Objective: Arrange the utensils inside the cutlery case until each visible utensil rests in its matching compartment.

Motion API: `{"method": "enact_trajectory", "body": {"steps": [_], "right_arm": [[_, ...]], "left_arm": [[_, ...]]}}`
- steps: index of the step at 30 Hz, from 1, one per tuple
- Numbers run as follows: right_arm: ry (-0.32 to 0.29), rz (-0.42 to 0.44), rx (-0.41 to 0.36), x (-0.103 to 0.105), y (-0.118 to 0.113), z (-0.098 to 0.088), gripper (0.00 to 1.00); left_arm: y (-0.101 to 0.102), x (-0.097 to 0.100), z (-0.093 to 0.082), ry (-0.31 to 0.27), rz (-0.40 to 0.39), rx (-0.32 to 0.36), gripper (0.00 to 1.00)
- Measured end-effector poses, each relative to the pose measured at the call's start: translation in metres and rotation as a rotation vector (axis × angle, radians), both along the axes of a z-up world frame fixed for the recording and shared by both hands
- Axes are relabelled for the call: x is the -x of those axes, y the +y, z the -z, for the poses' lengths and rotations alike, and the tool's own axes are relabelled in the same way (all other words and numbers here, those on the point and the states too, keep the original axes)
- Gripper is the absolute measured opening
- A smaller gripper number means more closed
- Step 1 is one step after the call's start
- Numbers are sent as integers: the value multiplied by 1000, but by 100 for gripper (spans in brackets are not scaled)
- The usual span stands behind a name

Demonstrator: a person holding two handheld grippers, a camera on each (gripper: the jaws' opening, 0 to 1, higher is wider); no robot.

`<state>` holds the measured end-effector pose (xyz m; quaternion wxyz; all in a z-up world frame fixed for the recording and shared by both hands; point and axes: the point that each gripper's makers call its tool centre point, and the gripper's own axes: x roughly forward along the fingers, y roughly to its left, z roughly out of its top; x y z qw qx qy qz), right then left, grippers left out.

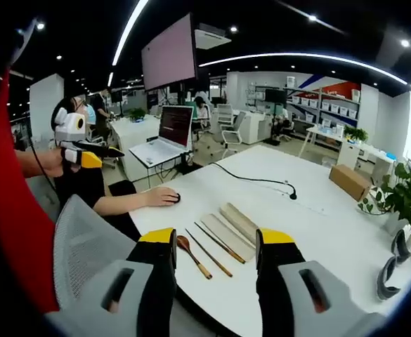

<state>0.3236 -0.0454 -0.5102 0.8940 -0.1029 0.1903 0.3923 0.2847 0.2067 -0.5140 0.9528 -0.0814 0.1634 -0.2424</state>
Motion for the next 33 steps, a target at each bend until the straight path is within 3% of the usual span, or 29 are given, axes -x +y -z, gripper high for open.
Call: {"method": "enact_trajectory", "body": {"steps": [8,10,14,20,22,24,25,27,32,33], "right_arm": [[17,-5,11,-7,4,7,44],[7,-14,-1,-10,7,6,44],[61,-22,-2,-16,14,12,52],[68,-127,105,-9,24,27,36],[105,-226,110,3,35,30,32],[118,-248,148,4,38,35,31],[113,-247,158,2,39,36,33],[95,-252,186,-2,41,38,36],[87,-271,222,-8,46,40,36],[79,-277,232,-9,48,40,36]], "left_arm": [[-1,1,8,4,10,-39,88],[2,0,10,6,4,-45,82],[0,-1,17,30,8,-49,85],[-4,0,19,30,32,-64,89],[-9,3,16,-2,75,-80,87],[-20,9,-3,-101,133,-44,80],[-24,12,-7,-112,148,-28,83],[-19,9,-3,-101,112,-73,90],[-18,8,5,-81,116,-85,90],[-16,8,13,-44,110,-107,90]]}}
